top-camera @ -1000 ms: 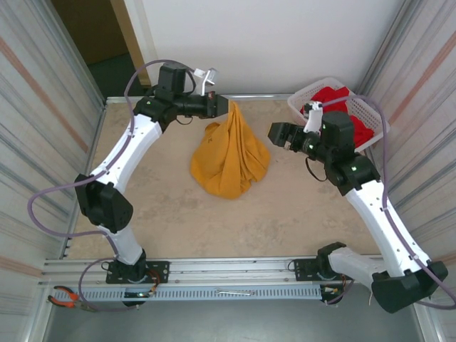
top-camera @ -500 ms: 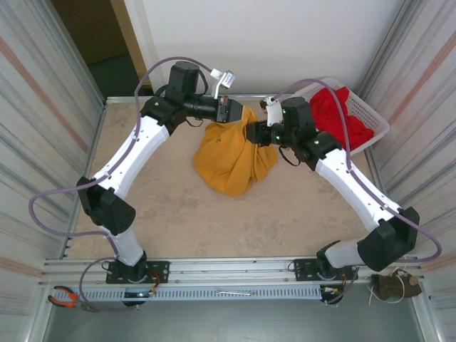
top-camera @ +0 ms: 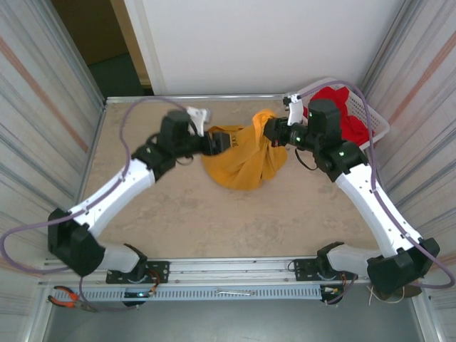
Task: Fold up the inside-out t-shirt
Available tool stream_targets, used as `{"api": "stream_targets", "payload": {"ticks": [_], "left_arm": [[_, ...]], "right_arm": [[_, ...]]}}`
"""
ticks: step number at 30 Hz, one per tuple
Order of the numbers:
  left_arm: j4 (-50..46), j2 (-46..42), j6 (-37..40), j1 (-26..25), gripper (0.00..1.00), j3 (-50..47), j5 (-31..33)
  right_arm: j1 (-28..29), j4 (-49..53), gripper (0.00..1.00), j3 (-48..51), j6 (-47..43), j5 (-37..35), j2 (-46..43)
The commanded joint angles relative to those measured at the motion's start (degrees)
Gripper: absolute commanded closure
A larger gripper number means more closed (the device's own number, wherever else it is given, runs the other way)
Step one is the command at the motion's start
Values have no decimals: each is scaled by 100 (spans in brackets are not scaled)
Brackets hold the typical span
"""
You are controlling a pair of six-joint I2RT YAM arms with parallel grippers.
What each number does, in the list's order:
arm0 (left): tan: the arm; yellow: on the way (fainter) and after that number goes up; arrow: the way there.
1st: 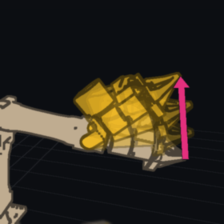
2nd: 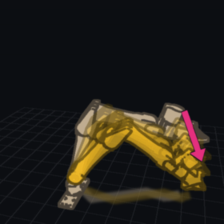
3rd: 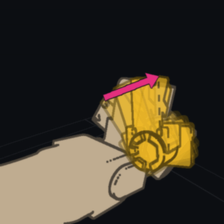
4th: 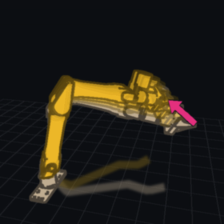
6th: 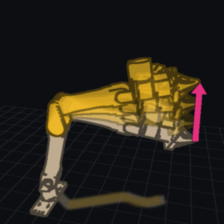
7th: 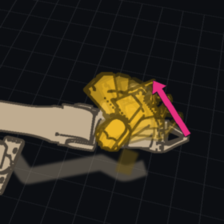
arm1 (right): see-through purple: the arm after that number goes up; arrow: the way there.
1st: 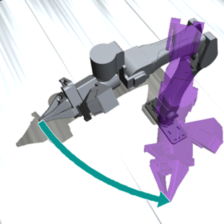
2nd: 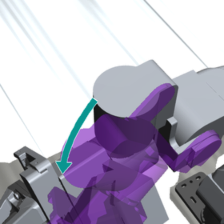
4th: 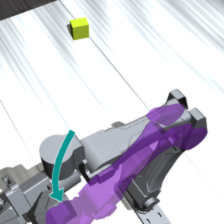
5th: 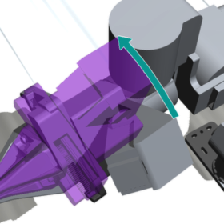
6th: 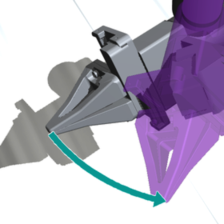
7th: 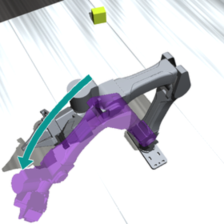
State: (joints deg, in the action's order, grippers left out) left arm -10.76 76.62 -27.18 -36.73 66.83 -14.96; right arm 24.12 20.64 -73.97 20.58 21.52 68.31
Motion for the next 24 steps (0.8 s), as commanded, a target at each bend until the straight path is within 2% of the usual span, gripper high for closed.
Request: {"api": "stream_targets", "payload": {"ticks": [1,3,5,10,13,14,16,17,19,20,22,24], "left_arm": [[1143,-592,354,-1048,37,-684,2316],[1218,-541,472,-1513,37,-766,2861],[1302,-389,498,-1664,36,-737,2910],[1367,69,549,-1699,34,-512,3017],[1415,288,622,-1605,37,-320,3002],[1402,361,626,-1529,40,-244,2918],[1418,476,616,-1336,56,-115,2687],[1448,518,617,-1233,71,-69,2535],[1489,537,617,-986,94,20,2196],[1474,521,601,-847,100,85,2005],[1396,413,606,-521,100,263,1531],[1171,364,533,-79,100,655,753]], "right_arm": [[8,-29,100,45,289,73,-60],[14,-12,100,26,339,70,-7],[27,-5,100,4,383,75,38],[108,35,100,-36,420,15,102],[134,75,100,-8,410,-35,57],[115,90,100,1,410,-49,43],[100,106,100,28,407,-45,6],[76,124,100,24,406,-35,-11],[27,180,100,17,394,-41,-41],[-11,218,100,15,377,-40,-67],[-182,288,100,-1,375,-29,-131],[-415,365,100,-27,391,17,-203]]}}
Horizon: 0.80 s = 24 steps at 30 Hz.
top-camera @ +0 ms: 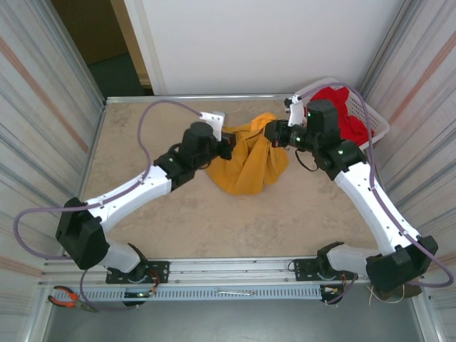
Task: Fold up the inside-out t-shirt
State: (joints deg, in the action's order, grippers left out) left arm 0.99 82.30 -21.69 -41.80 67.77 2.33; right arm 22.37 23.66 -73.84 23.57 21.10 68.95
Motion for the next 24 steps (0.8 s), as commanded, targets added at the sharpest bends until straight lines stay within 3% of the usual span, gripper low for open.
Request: {"api": "stream_targets", "payload": {"ticks": [1,6,11,14,18,21,24], "left_arm": [[-168,-198,-96,674,100,839,-1406],[-742,285,-639,1665,100,2841,-3984],[-919,797,-960,1816,100,4958,-5348],[-699,784,-989,1877,100,5203,-5364],[-1820,1020,-936,2382,100,5199,-4613],[-1978,1276,-982,2699,100,4615,-5152],[-1850,1455,-1032,2672,100,3744,-5776]], "right_arm": [[-381,109,100,-82,95,114,-304],[-802,421,100,-686,120,601,-352],[-804,220,100,-1552,442,1209,-505],[-812,-1,100,-1564,613,1248,-578],[-855,16,100,-1132,663,1245,-458],[-895,-251,100,-432,767,1268,-545],[-938,-381,100,449,825,1325,-636]]}}
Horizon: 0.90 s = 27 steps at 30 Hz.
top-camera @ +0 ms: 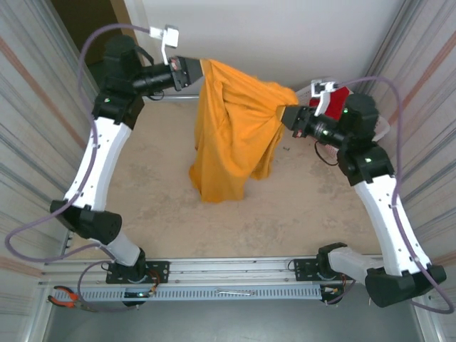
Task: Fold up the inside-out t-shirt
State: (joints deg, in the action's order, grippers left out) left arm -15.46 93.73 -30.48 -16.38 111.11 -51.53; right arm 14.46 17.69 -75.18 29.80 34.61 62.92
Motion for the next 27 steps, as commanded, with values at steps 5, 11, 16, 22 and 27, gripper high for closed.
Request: {"api": "stream_targets", "payload": {"ticks": [5,11,16,22,27], "left_arm": [[629,438,-256,-318,100,-2536,-858],[1572,303,-607,-772,100,-3232,-1183],[733,392,-116,-1039,100,-2693,-1246],[418,552,81,-1222,100,-2334,-1440],[163,539,221,-1281,100,-2133,-1514]], "right_arm": [[-200,159,100,2399,235,-479,-327],[-208,889,80,3012,178,-1481,-1065],[112,1379,24,2332,-193,-1982,-1366],[1091,946,18,1859,-1017,-2389,-715],[1349,318,17,1712,-1625,-2343,349]]}}
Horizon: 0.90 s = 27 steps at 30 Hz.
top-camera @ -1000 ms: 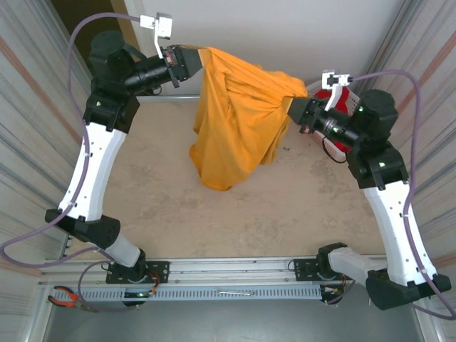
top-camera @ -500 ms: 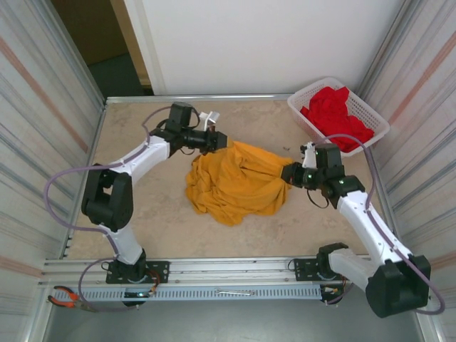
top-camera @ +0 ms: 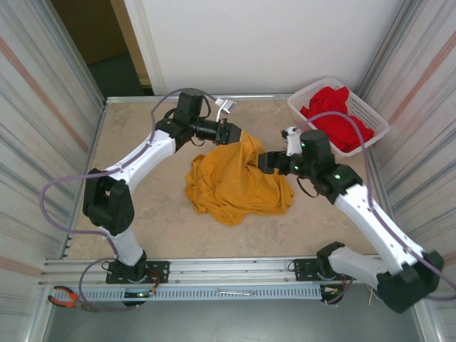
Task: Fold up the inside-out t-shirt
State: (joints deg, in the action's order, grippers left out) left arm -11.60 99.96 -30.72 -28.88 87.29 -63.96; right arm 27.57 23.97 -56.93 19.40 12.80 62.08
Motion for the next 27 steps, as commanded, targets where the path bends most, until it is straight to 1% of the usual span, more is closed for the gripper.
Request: {"api": "stream_targets", "payload": {"ticks": [1,2,3,4,6,7,8,9,10,12,13,14,15,18,20,22,25,26,27], "left_arm": [[-234,-100,242,-30,100,254,-296],[-233,-113,247,-30,100,261,-318],[-247,-118,267,-30,100,276,-332],[-292,-120,308,-34,100,291,-328],[-550,-65,469,15,100,396,-160],[-732,-21,526,71,100,457,113],[-867,28,557,143,100,516,338],[-921,95,528,243,99,552,624],[-923,159,451,350,89,561,946],[-796,218,308,547,80,487,1508],[-734,208,241,620,73,398,1803],[-697,161,195,666,68,283,2057],[-630,43,155,697,66,108,2335],[-493,-598,163,558,55,-590,3164],[-474,-1178,275,248,51,-1131,3882],[-441,-1776,384,-224,48,-1689,4843],[-20,-2632,245,-1230,46,-2686,6710],[205,-2896,269,-1630,45,-3036,7484],[481,-3115,407,-2118,43,-3320,8124]], "right_arm": [[38,-423,18,-135,-674,-120,644],[38,-525,20,-166,-752,-92,833],[23,-571,26,-228,-827,-51,1048],[-1,-564,40,-324,-867,32,1237],[-88,-489,81,-457,-903,317,1442],[-121,-446,97,-479,-890,461,1448],[-142,-424,100,-471,-863,588,1405],[-176,-415,100,-411,-817,765,1314],[-222,-425,100,-356,-741,954,1213],[-307,-471,100,-228,-531,1332,1031],[-329,-477,100,-171,-432,1452,950],[-347,-486,100,-120,-348,1541,892],[-373,-500,100,-57,-230,1633,827],[-401,-578,100,115,11,1764,667],[-406,-622,100,189,125,1814,630],[-417,-650,100,193,245,1893,662],[-400,-574,100,130,340,1815,767],[-400,-550,100,112,369,1774,799],[-408,-504,100,88,391,1698,818]]}}
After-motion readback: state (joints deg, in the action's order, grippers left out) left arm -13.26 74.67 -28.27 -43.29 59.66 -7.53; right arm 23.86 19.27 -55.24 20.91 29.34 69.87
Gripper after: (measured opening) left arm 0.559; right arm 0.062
